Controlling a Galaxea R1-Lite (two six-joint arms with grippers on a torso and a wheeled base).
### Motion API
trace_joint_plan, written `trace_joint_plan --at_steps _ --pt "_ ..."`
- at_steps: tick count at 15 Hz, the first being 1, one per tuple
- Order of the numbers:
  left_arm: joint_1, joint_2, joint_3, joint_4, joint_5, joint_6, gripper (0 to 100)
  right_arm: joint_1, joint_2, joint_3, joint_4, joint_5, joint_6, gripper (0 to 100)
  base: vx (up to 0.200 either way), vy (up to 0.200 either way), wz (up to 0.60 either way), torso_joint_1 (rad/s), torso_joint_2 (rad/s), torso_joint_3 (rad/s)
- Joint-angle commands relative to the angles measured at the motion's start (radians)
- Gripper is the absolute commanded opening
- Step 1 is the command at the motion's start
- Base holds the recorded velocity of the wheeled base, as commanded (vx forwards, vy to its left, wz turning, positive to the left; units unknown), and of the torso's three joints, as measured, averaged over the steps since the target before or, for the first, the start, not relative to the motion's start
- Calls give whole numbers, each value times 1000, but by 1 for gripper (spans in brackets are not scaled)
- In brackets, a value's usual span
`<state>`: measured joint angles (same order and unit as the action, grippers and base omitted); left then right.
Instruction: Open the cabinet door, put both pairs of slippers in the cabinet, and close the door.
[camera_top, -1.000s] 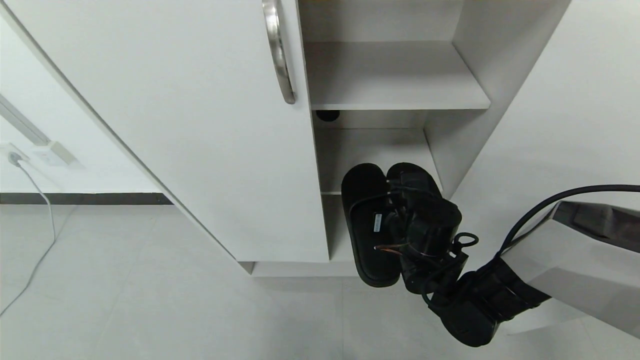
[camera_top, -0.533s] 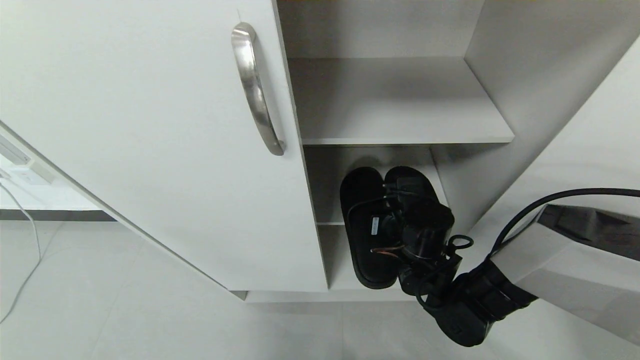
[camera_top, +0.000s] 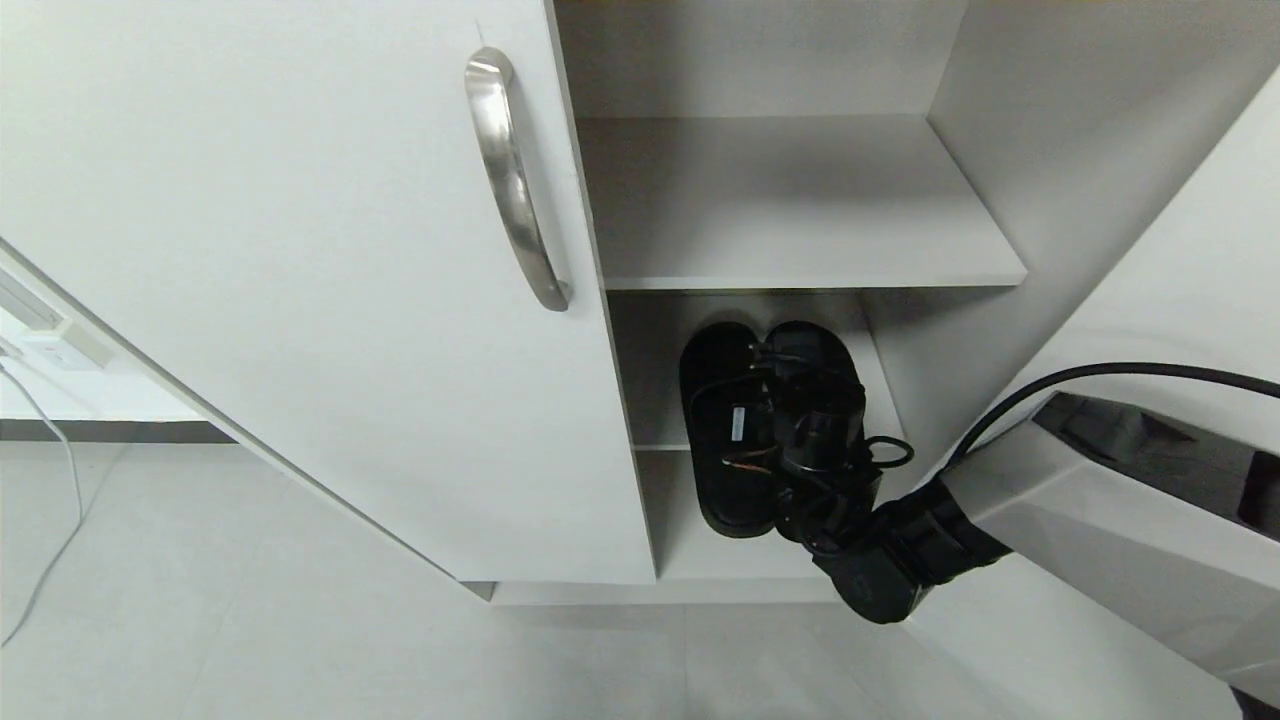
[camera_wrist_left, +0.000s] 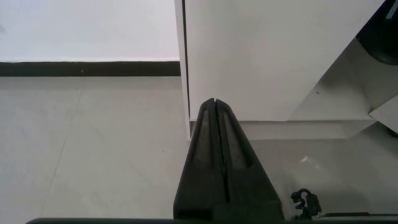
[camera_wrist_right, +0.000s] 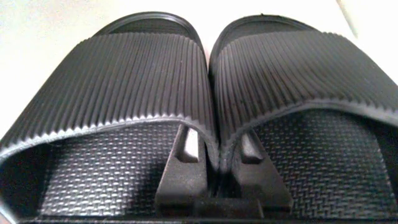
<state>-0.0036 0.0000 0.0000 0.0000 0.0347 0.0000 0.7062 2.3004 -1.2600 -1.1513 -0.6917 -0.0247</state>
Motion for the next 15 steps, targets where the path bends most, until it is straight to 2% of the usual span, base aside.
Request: trace_joint_plan --at_steps 1,8,15 --pt "1 2 0 0 1 0 0 -22 25 -88 45 0 0 0 0 0 0 0 0 0" --pt "1 2 0 0 1 -2 0 -62 67 -308 234 0 45 0 0 0 0 0 0 0" --pt "1 2 0 0 2 -2 0 -65 77 -374 280 0 45 0 0 0 0 0 0 0"
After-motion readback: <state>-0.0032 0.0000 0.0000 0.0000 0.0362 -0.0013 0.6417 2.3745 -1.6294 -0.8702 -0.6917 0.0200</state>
